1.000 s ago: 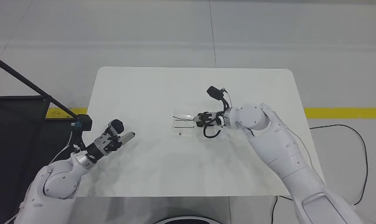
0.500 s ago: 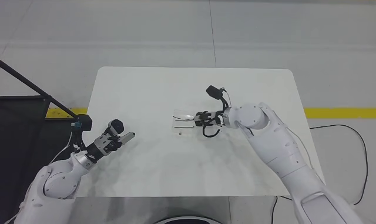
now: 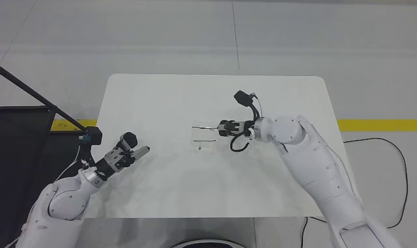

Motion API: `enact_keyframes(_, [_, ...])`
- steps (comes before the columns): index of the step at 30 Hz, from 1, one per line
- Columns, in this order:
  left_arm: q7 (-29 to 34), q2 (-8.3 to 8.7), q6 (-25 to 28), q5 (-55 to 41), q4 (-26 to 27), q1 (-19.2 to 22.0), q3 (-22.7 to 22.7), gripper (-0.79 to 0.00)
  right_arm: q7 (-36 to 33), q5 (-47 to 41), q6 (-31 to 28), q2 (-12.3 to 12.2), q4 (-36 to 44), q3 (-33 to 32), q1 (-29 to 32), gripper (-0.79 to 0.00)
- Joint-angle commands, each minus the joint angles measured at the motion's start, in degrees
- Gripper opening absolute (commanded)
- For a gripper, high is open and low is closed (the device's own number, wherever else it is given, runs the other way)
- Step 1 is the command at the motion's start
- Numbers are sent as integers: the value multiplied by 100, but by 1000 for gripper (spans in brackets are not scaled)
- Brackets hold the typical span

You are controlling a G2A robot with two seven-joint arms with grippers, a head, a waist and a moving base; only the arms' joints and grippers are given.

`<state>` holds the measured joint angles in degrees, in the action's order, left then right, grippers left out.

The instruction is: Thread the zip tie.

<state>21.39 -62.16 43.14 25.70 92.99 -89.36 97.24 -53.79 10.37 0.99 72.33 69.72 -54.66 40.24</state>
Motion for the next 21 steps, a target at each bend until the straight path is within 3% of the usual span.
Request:
enact_keyframes(1, [0, 0, 0, 0, 0, 0, 0, 0, 7, 101, 62, -63, 338, -152, 168, -785])
enact_keyframes(9, [0, 0, 0, 0, 0, 0, 0, 0, -48, 493, 296, -304, 1669, -758, 954, -785])
enact_keyframes(15, [8, 4, 29, 61, 62, -5, -17, 0, -646, 683, -147, -466, 2433, -1068, 1420, -785])
enact_keyframes(21, [583, 113, 985, 165, 180, 17, 81, 0, -1413, 860, -779, -591, 2990, -1182, 1623, -785])
